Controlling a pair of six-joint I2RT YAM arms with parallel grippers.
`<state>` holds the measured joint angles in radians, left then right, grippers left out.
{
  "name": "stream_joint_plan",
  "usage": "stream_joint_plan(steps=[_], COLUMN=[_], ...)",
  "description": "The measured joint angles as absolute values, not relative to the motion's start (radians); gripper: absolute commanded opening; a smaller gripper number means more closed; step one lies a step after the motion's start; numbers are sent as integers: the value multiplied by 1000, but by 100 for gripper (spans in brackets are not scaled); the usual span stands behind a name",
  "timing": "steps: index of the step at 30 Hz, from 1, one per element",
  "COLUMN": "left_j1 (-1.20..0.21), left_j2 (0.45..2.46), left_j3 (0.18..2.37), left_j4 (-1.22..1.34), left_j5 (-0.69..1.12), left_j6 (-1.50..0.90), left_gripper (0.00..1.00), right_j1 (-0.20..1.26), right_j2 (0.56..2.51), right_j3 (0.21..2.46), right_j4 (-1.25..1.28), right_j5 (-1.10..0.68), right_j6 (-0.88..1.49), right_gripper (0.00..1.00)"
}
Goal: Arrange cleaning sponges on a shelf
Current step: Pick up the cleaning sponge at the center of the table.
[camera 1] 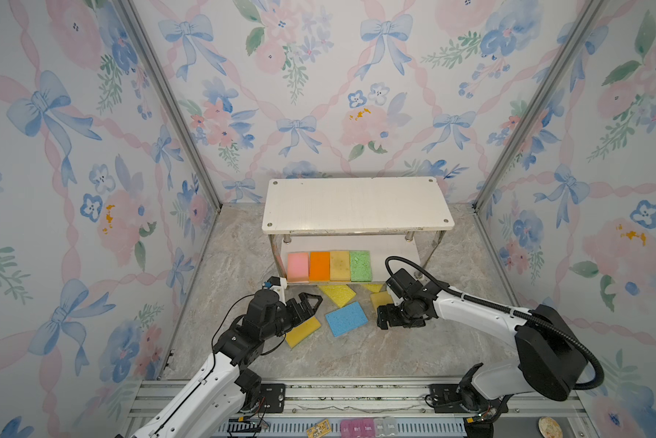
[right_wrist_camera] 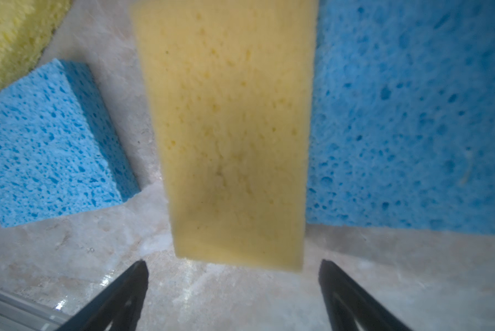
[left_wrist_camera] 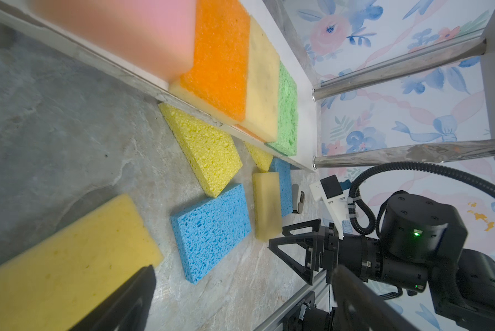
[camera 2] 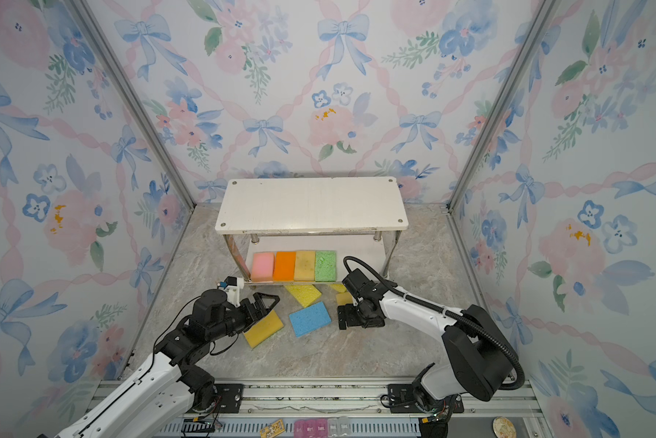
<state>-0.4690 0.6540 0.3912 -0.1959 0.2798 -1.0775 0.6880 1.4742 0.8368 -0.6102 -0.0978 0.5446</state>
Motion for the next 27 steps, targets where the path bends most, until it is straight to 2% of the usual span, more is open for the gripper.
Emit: stream_joint_plan(steps=[10,15,19,27], left_j1=[-402,-398,-398,-398], left_j2=[582,553,553,584], left_j3=[391,391,390,390], left_j4=[-196,-194,-189,-189], left_j5=[331,339,341,345], left_j6=[-1079,-1087,-1097,-1100], left_gripper=[98,98,98,98], right_j1=[722,770,811,879], right_j2=[1582,1629,1629,1531], right_j3=[902,924,927,922], right_j4=[-607,-616,-638,-703], right_j5=[-47,1,41,78], right_j6=[537,533,540,547], right_gripper=[90,75,68,65])
